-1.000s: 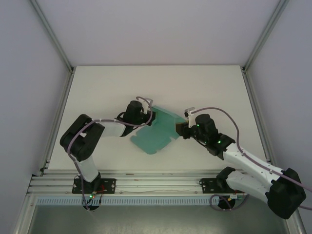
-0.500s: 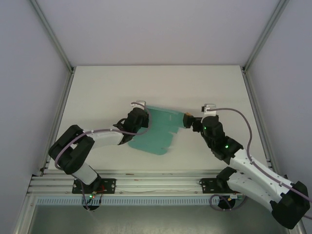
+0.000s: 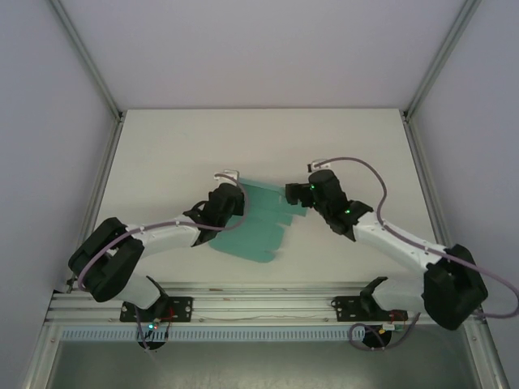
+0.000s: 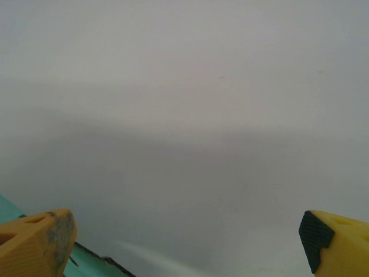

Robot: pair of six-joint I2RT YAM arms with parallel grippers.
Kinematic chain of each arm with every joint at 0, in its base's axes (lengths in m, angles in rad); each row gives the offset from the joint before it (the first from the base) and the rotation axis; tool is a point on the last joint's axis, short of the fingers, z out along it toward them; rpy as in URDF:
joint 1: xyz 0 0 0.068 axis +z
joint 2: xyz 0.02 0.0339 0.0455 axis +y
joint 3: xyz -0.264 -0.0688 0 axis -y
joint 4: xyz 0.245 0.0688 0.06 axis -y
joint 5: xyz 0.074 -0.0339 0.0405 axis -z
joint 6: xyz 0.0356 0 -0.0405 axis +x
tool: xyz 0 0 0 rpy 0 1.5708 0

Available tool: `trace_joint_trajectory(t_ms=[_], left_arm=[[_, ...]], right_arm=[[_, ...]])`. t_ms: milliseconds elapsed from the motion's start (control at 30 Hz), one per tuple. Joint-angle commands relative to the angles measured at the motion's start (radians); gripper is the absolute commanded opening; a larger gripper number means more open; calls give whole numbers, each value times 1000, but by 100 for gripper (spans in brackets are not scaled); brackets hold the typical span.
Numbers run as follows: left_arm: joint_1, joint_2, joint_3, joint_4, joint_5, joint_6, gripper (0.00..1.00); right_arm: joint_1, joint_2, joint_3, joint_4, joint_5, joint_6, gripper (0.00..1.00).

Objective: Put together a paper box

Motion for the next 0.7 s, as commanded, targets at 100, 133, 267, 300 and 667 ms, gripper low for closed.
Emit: trace_joint_trajectory(t_ms=[100, 133, 267, 300, 667], left_arm=[[-18, -28, 32, -27, -31, -72, 0], [-18, -24, 39, -37, -34, -83, 0], [-19, -9, 68, -72, -50, -148, 0], [-19, -7, 70, -70, -46, -165, 0], [-24, -4, 94, -77, 20, -260, 0]], right_arm=[[18, 110, 21, 152, -143, 63, 100], [23, 118, 19, 176, -122, 93, 100], [54, 115, -28, 313, 30, 207, 100], [66, 111, -49, 361, 91, 242, 100], [207, 211, -148, 784, 541, 367, 100]])
